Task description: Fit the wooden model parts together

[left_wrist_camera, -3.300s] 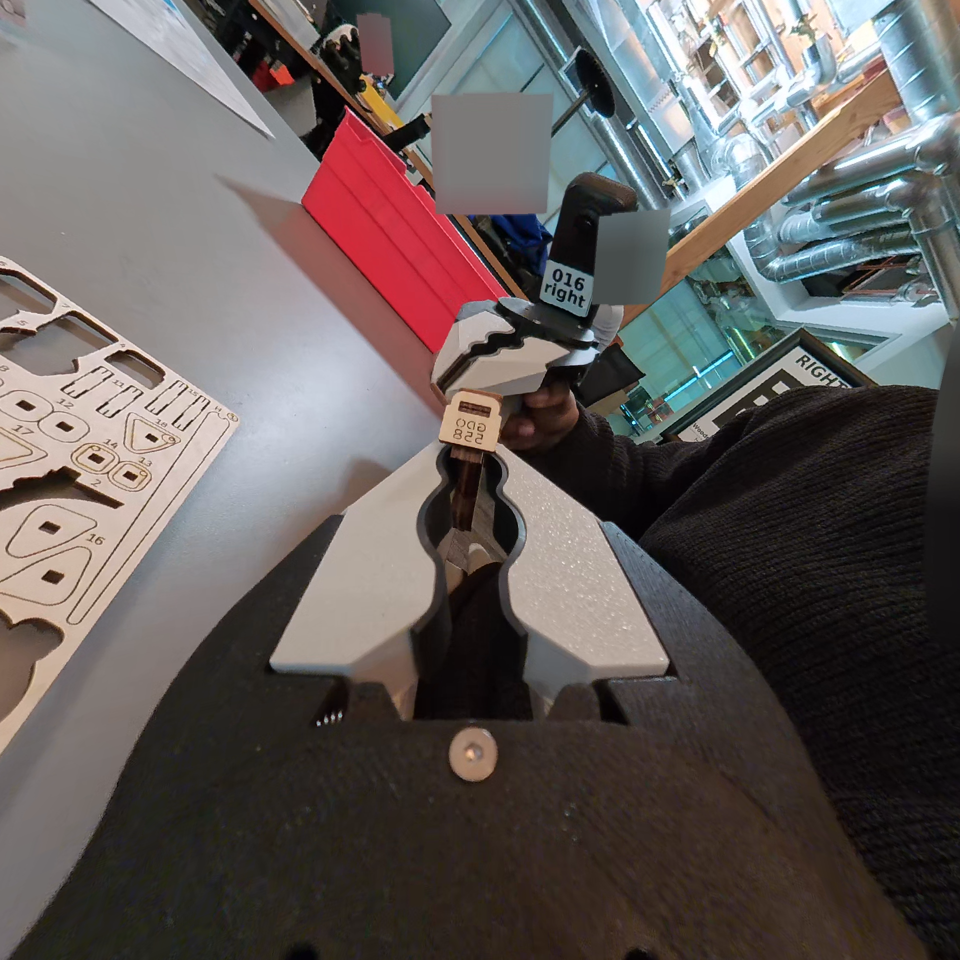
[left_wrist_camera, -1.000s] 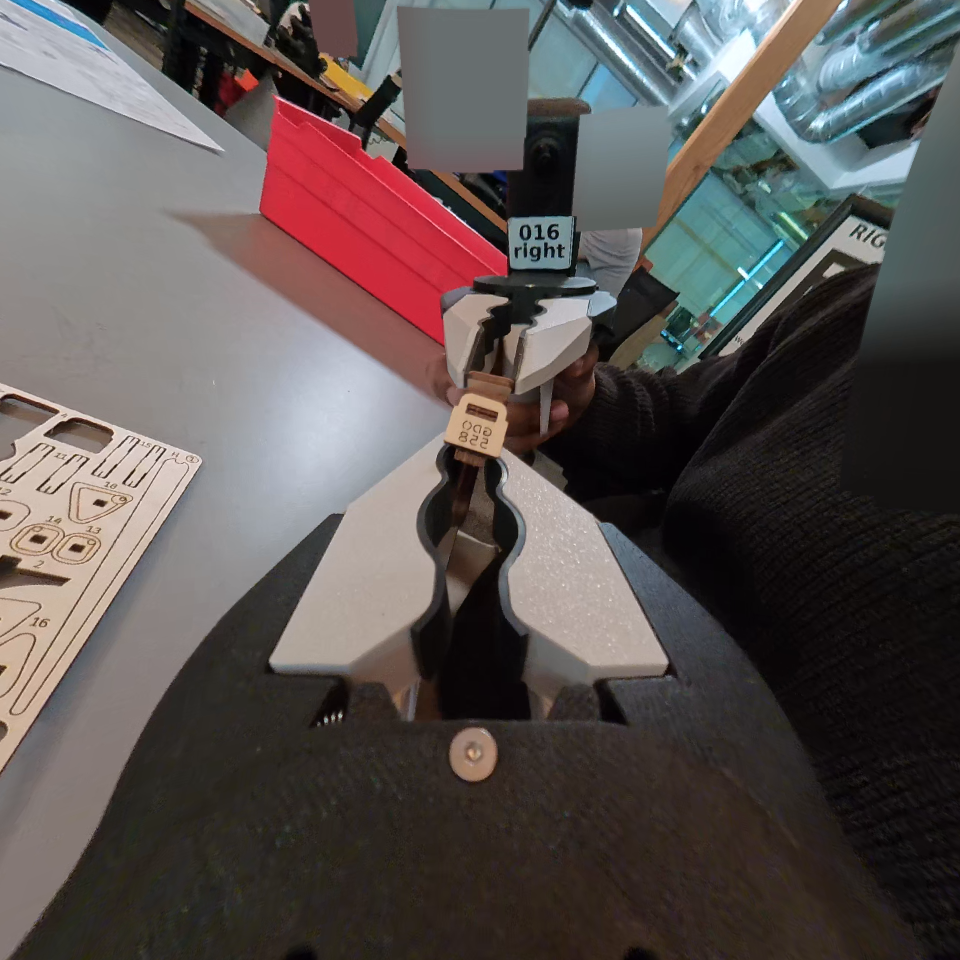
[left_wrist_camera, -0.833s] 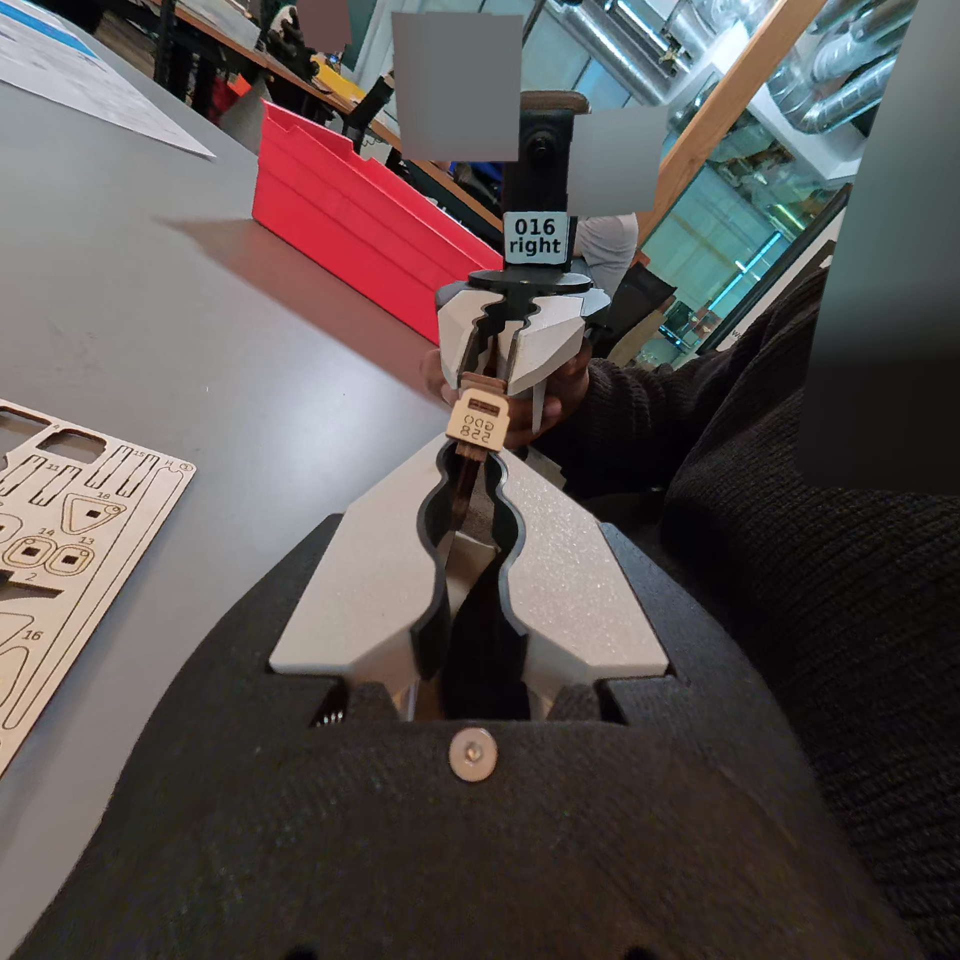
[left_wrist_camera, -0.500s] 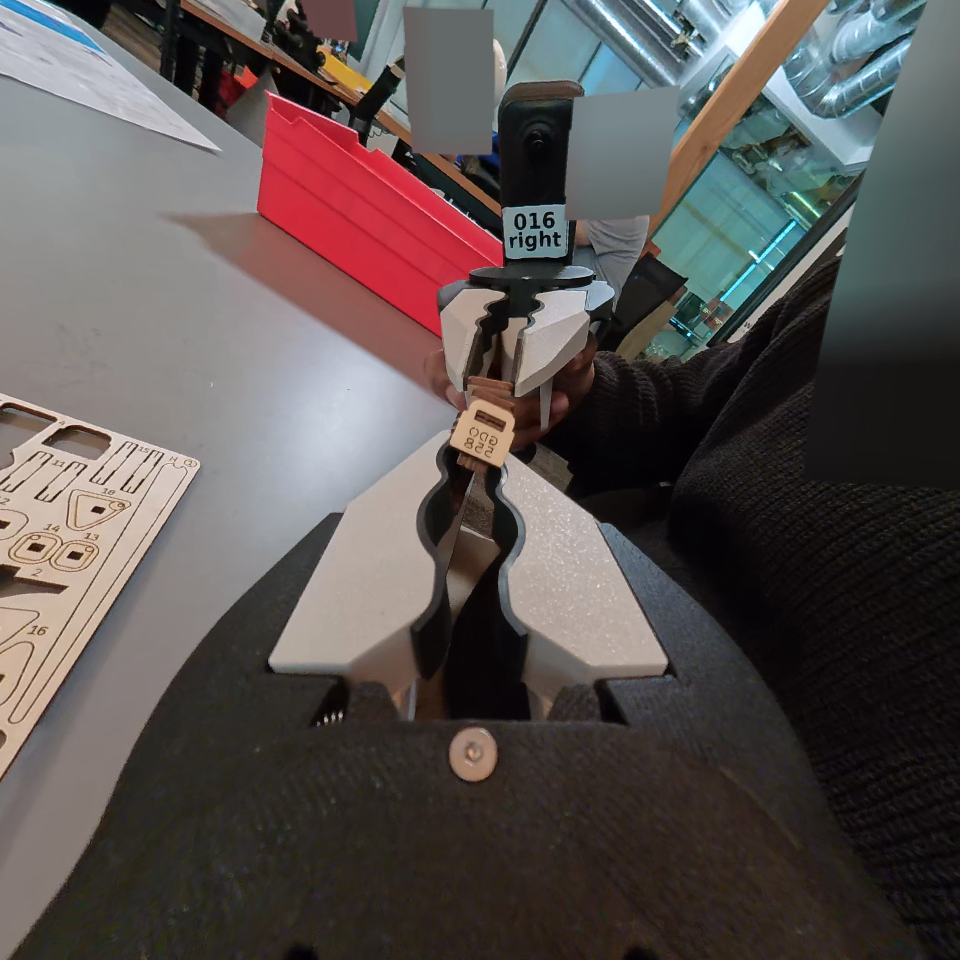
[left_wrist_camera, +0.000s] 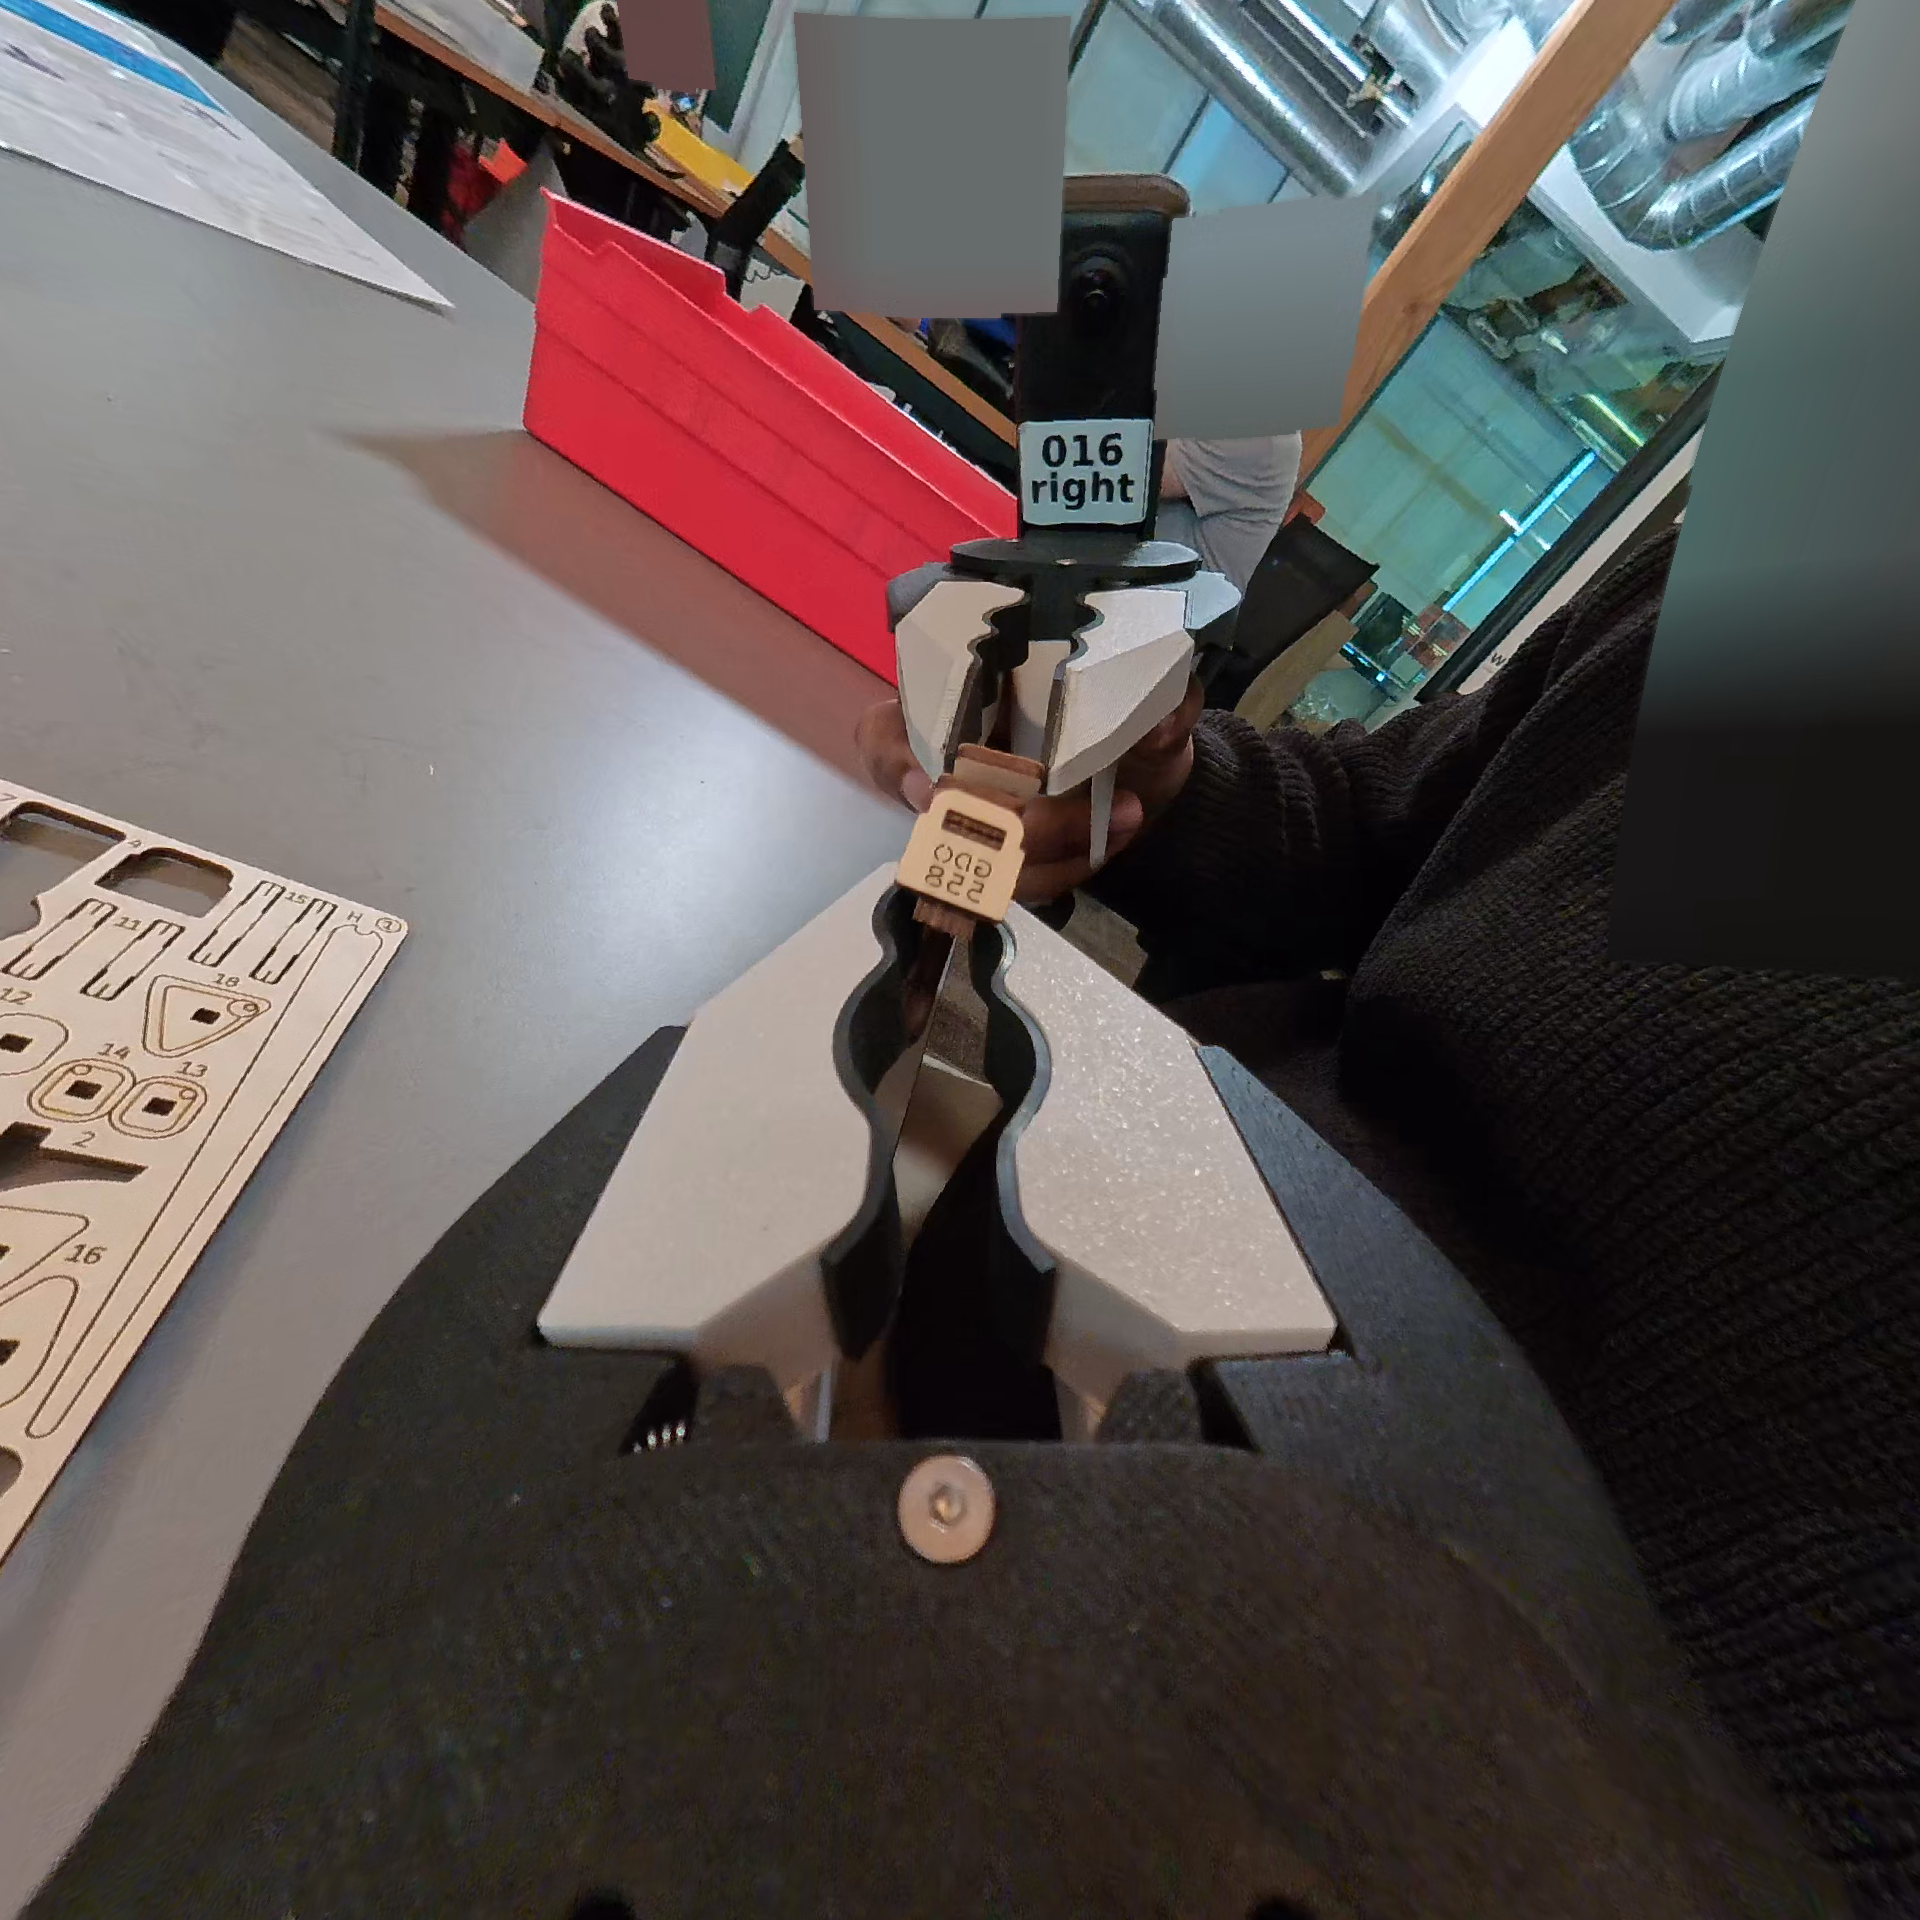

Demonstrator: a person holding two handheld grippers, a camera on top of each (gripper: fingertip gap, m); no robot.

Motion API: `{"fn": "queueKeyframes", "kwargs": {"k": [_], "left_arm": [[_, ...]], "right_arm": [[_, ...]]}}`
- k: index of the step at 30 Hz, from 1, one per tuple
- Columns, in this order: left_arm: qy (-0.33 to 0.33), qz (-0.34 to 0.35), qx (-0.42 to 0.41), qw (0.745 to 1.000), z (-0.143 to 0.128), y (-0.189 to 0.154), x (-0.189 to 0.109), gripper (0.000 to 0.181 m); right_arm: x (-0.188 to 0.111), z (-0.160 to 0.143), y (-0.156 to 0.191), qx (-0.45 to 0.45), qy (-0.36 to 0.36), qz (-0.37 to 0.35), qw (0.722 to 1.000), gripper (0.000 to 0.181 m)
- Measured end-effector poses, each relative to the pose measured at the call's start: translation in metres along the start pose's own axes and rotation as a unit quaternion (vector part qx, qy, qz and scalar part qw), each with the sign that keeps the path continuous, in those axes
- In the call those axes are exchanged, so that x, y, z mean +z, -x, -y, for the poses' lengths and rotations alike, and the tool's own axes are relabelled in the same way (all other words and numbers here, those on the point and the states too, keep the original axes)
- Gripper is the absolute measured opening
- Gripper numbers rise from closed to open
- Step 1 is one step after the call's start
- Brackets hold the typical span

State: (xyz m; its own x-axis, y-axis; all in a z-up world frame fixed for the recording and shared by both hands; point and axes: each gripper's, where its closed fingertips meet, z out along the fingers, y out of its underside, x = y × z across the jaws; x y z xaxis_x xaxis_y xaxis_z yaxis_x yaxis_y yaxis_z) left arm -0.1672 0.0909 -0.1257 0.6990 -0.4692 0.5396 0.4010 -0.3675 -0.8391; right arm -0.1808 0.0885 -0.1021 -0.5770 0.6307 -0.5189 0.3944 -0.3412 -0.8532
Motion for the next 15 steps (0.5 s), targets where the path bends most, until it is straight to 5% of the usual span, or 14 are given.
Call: {"fn": "queueKeyframes", "kwargs": {"k": [15], "left_arm": [[0.007, -0.007, 0.009, 1.000, -0.0024, -0.0027, 0.0012, 0.006]], "right_arm": [[0.0001, -0.0028, 0.0017, -0.031, 0.009, -0.005, 0.999, 0.014]]}}
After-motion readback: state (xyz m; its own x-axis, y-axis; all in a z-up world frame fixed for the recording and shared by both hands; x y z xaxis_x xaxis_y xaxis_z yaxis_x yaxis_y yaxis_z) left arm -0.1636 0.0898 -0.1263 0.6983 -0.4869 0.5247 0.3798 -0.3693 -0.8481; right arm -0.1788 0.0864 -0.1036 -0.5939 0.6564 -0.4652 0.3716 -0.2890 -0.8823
